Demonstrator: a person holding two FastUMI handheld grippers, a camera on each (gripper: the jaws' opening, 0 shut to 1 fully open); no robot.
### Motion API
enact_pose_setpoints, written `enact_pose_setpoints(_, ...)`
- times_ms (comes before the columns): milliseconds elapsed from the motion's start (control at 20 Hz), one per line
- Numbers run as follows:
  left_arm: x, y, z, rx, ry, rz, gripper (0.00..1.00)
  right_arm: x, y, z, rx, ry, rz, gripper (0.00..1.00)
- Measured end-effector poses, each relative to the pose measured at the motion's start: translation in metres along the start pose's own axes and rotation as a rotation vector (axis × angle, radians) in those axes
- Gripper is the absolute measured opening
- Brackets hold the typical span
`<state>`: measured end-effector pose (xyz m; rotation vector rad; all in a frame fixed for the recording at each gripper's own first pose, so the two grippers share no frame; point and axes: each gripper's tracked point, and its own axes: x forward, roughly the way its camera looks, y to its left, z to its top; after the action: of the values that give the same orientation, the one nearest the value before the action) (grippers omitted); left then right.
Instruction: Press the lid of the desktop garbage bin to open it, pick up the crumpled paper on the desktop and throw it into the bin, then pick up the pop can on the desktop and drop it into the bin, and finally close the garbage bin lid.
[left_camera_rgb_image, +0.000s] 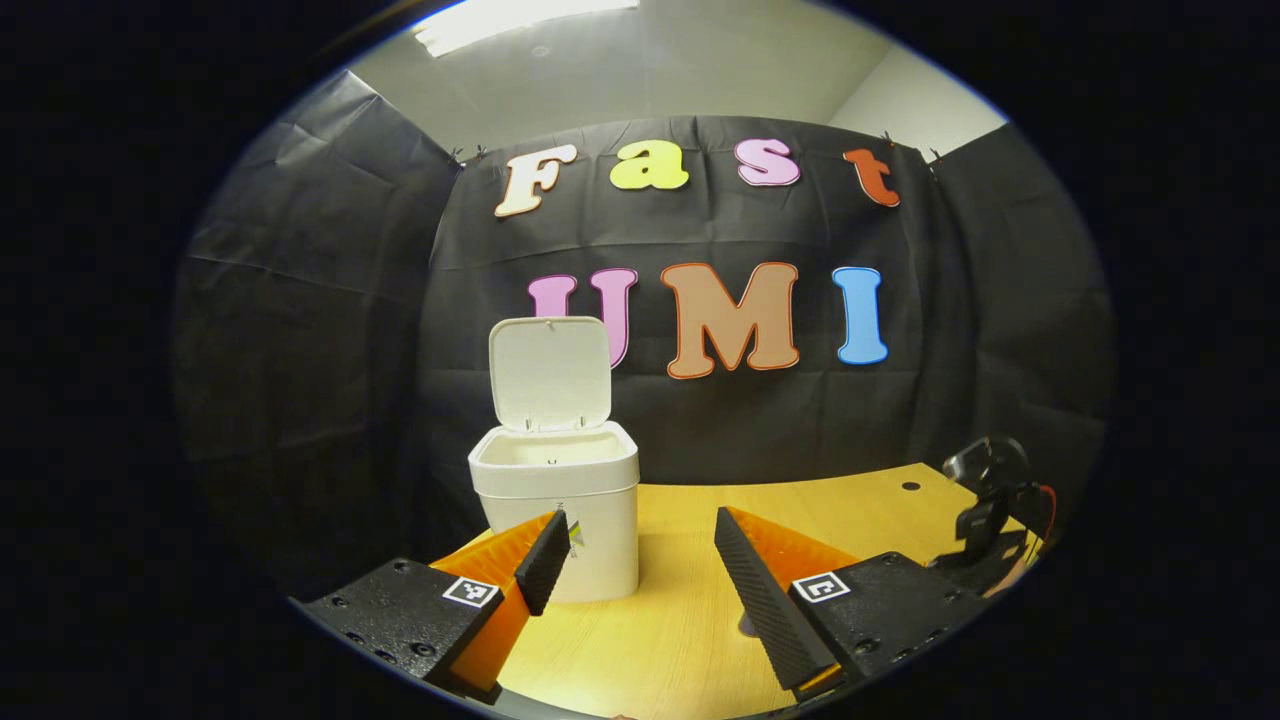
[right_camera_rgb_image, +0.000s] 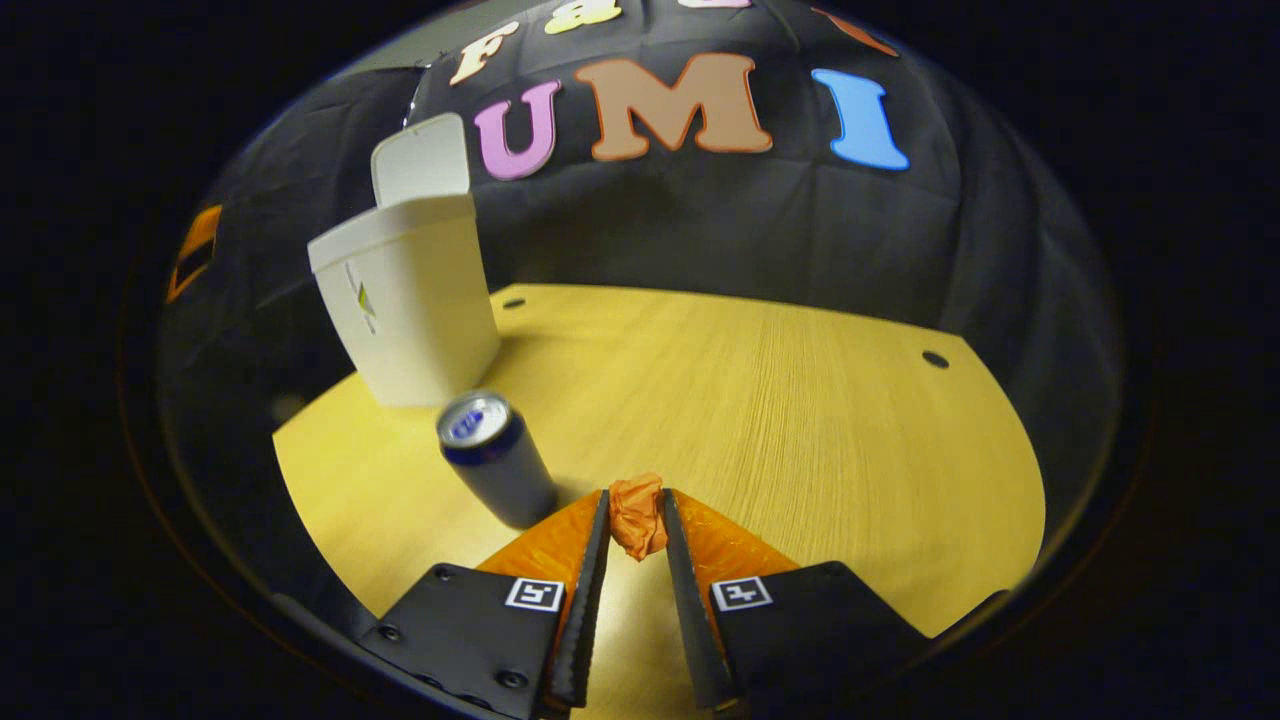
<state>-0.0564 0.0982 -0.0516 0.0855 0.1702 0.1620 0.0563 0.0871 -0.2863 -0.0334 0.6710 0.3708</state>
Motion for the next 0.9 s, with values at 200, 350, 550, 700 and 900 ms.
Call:
enact_pose_setpoints(200,0.002,-0.001,0.003,-0.022,-0.011,-0.021,0.94,-0.028,0.024,0.089,-0.003,-0.170,0.038,0.39)
enact_pose_setpoints(350,0.003,0.000,0.006,-0.031,-0.025,-0.032,0.91,-0.045,0.048,0.139,-0.035,-0.255,0.069,0.39)
enact_pose_setpoints(550,0.000,0.006,0.004,-0.047,-0.027,-0.034,0.94,-0.061,0.083,0.192,-0.080,-0.358,0.122,0.39)
enact_pose_setpoints(700,-0.002,0.014,0.004,-0.052,-0.027,-0.029,0.91,-0.064,0.108,0.222,-0.112,-0.413,0.159,0.39)
enact_pose_setpoints(900,-0.002,0.029,0.001,-0.060,-0.022,-0.017,0.91,-0.054,0.142,0.254,-0.127,-0.447,0.200,0.39)
